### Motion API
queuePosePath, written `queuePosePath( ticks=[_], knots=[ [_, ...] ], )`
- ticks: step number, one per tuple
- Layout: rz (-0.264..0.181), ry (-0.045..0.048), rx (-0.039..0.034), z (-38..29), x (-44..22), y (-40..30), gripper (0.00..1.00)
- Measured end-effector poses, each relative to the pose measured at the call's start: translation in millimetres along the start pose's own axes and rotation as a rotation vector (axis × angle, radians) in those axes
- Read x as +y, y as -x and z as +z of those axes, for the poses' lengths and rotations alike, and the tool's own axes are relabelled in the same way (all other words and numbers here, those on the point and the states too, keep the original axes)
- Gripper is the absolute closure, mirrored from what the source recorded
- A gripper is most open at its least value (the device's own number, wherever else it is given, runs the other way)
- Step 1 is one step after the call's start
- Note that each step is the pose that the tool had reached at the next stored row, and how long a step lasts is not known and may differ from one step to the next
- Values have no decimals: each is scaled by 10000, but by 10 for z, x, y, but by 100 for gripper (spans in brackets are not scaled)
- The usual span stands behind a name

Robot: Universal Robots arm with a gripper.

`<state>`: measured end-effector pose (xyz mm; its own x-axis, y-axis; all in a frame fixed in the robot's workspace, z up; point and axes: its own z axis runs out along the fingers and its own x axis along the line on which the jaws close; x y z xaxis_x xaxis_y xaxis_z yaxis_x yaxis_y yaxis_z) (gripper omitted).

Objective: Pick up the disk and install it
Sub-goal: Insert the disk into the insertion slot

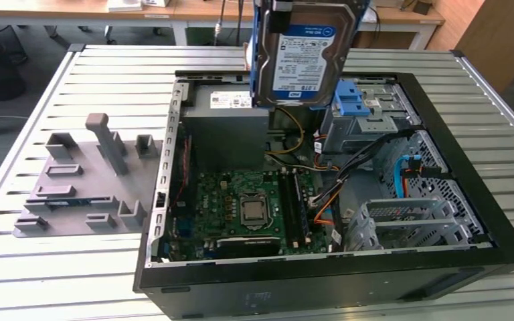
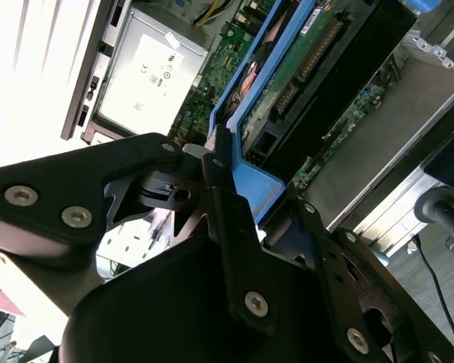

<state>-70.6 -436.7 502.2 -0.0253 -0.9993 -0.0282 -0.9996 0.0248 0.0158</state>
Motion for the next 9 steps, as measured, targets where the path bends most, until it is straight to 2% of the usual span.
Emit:
queuePosePath(
  ticks=[9],
  knots=[
    [-1,0,-1,1,-4,-163,63]
  ],
)
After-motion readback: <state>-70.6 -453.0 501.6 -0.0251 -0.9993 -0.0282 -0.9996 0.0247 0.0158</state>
